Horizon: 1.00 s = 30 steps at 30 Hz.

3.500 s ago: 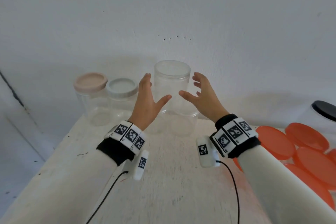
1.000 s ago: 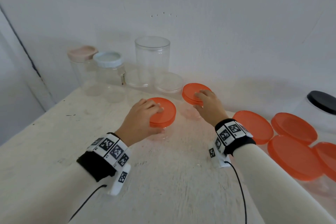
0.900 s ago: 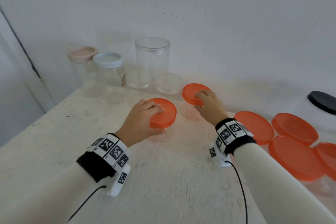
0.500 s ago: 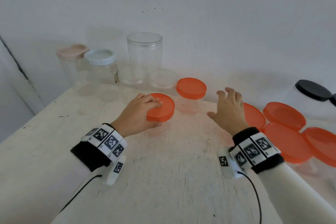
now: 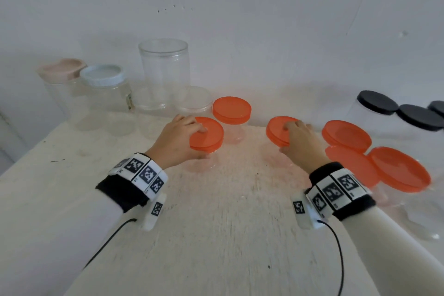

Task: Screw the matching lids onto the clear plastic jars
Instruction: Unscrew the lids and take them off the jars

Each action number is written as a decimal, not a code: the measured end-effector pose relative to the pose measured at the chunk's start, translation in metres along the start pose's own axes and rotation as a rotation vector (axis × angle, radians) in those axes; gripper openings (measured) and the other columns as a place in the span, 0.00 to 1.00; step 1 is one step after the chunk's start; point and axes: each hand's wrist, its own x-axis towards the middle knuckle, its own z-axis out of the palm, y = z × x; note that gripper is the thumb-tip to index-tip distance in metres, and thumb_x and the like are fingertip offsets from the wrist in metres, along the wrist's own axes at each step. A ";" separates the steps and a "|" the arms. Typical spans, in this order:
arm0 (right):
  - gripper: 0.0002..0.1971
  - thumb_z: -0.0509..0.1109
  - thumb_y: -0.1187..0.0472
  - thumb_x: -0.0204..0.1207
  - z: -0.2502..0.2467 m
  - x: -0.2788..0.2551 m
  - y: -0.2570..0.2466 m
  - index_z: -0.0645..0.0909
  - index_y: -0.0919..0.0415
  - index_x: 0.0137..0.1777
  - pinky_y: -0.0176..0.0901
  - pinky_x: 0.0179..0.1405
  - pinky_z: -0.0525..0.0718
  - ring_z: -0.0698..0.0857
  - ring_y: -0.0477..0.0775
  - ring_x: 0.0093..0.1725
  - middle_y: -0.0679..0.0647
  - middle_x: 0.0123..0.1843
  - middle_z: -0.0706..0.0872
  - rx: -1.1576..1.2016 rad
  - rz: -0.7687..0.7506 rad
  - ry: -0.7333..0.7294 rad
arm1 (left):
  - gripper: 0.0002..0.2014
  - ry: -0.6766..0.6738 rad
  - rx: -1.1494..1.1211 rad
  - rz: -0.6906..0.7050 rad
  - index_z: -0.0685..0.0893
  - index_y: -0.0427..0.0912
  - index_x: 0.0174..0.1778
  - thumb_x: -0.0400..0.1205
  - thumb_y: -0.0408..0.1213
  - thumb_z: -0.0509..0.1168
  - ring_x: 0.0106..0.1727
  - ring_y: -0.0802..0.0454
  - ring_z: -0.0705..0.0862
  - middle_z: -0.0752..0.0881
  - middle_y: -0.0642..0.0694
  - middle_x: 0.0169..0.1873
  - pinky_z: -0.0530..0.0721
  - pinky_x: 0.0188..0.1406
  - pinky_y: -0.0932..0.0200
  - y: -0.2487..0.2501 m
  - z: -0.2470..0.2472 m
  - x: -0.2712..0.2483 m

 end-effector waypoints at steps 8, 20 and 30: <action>0.24 0.70 0.64 0.75 0.012 0.037 -0.003 0.72 0.64 0.71 0.52 0.67 0.70 0.65 0.61 0.73 0.58 0.74 0.71 0.131 -0.080 0.067 | 0.36 -0.011 -0.016 0.010 0.84 0.43 0.59 0.59 0.62 0.75 0.54 0.55 0.68 0.81 0.51 0.52 0.70 0.53 0.55 0.001 0.000 -0.004; 0.26 0.70 0.61 0.77 0.014 0.056 -0.003 0.70 0.63 0.74 0.48 0.72 0.64 0.64 0.59 0.76 0.58 0.76 0.71 0.127 -0.120 0.076 | 0.33 -0.016 0.013 0.008 0.81 0.45 0.63 0.64 0.54 0.78 0.56 0.57 0.66 0.79 0.52 0.55 0.64 0.51 0.61 0.001 0.001 -0.003; 0.26 0.71 0.62 0.76 0.014 0.058 -0.006 0.71 0.62 0.73 0.50 0.69 0.67 0.65 0.59 0.75 0.58 0.75 0.72 0.125 -0.136 0.072 | 0.32 -0.015 0.011 0.008 0.81 0.46 0.64 0.65 0.53 0.77 0.55 0.58 0.66 0.79 0.53 0.56 0.66 0.53 0.59 0.002 0.000 -0.004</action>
